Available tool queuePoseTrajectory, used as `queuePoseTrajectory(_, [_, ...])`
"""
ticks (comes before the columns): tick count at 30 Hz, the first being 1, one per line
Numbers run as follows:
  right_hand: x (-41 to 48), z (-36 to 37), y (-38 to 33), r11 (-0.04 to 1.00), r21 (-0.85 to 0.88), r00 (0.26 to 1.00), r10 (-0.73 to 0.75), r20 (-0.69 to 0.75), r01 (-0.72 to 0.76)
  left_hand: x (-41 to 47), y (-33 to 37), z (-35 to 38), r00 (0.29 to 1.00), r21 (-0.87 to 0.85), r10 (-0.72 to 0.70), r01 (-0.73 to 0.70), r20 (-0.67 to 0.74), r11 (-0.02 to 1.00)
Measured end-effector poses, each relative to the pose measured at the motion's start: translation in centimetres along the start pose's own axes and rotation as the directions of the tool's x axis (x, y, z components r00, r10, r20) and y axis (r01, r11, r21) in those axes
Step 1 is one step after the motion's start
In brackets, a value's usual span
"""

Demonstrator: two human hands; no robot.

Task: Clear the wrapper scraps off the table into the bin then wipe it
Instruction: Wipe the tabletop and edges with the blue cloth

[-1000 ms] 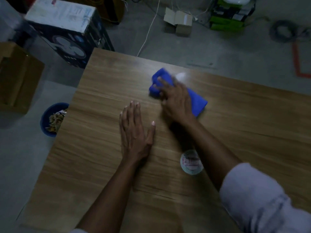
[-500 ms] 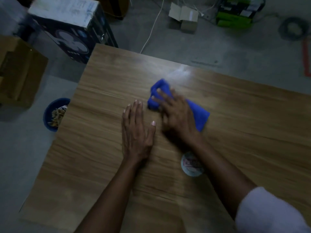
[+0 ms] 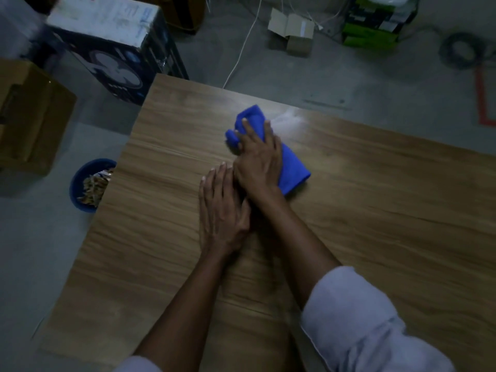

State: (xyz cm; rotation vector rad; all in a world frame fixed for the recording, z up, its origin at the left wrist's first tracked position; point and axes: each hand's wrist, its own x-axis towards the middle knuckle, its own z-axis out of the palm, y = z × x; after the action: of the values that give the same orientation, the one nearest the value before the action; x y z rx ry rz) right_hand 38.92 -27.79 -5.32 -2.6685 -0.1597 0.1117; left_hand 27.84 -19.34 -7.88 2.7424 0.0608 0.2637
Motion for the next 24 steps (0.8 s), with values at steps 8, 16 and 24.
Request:
queuePoseTrajectory(8, [-4.5,-2.2,9.6,0.975,-0.171,0.963,0.095,-0.25,-0.141,0.1,0.4,-0.1,1.0,-0.09,-0.021,0.021,-0.001,0.996])
queuePoseTrajectory(16, [4.3,-1.0,2.7,0.948,-0.144,0.954,0.263,-0.141,-0.283,0.2,-0.3,-0.2,0.999,-0.147,-0.023,0.019,-0.024,0.989])
queuePoseTrajectory(24, [-0.8,-4.1,9.6,0.982,-0.174,0.99,0.057,-0.129,-0.079,-0.1,-0.4,-0.3,1.0,-0.164,-0.006,0.007,0.005,0.986])
